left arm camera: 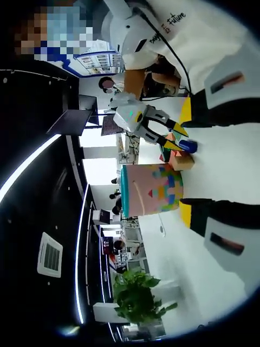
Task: Arrange the toys in the designated storage area by placing each visible toy with the group until no toy remains scattered across the table.
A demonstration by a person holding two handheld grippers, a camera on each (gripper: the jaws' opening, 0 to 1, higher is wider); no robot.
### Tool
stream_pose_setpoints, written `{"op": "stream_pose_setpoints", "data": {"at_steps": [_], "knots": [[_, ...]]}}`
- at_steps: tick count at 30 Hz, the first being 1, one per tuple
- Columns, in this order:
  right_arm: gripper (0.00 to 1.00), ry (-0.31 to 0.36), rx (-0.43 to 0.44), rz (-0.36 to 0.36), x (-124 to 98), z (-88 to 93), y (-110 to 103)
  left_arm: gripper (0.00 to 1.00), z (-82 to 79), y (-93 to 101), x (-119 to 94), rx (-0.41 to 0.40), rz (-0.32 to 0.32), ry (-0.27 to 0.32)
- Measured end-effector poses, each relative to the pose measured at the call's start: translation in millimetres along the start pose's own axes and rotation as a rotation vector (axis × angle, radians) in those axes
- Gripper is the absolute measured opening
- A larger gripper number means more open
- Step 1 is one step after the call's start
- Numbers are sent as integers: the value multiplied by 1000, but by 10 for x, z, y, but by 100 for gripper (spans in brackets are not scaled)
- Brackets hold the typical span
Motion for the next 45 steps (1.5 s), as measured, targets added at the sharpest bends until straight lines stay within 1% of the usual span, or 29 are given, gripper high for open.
{"op": "stream_pose_setpoints", "data": {"at_steps": [2, 4, 6, 9, 13, 17, 19, 23, 27, 29, 37, 39, 41, 43, 44, 45], "knots": [[21, -2, 2, -9, 14, -1, 6, 53, 7, 1, 1, -1, 4, -1], [21, -23, -11, -27, 45, 9, -10, 53, 19, 14, 17, 2, 7, -7], [21, -91, -63, -46, 112, 51, -26, 53, 32, 15, 39, 1, 7, -11], [21, -118, -68, -76, 175, 72, -28, 53, 45, 10, 51, -2, 6, -16], [19, -123, -74, -95, 181, 68, -41, 53, 42, 25, 47, 5, 12, -17], [20, -146, -84, -133, 217, 90, -80, 52, 46, 16, 37, 5, 7, -16], [20, -169, -106, -150, 237, 105, -98, 52, 52, 4, 29, 2, 3, -16], [20, -179, -111, -165, 245, 99, -98, 52, 53, 1, 25, 2, 3, -16], [20, -203, -119, -205, 266, 134, -127, 52, 52, 1, 24, 3, 4, -16], [20, -215, -106, -224, 299, 156, -146, 52, 54, -1, 23, 2, 3, -15], [21, -243, -97, -293, 270, 182, -198, 52, 71, 7, 36, -1, 8, -16], [21, -249, -132, -293, 260, 184, -219, 52, 77, 9, 43, -3, 10, -16], [20, -262, -123, -286, 257, 186, -228, 52, 82, 10, 47, -6, 10, -18], [20, -290, -109, -272, 240, 202, -255, 52, 84, 25, 50, -3, 15, -18], [20, -258, -213, -266, 244, 177, -248, 52, 86, 31, 54, -4, 18, -19], [20, -265, -196, -246, 332, 97, -156, 52, 87, 33, 59, -5, 19, -20]]}}
Point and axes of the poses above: the point that each gripper's makers call its tool centre point, and the gripper's own axes: x roughly forward along the fingers, y roughly to its right, z roughly out of its underside, the point moved 2 cm from there along -x, roughly backward along the fingers, and after that the axes turned 1 degree about -y, right-handed, at the moved point
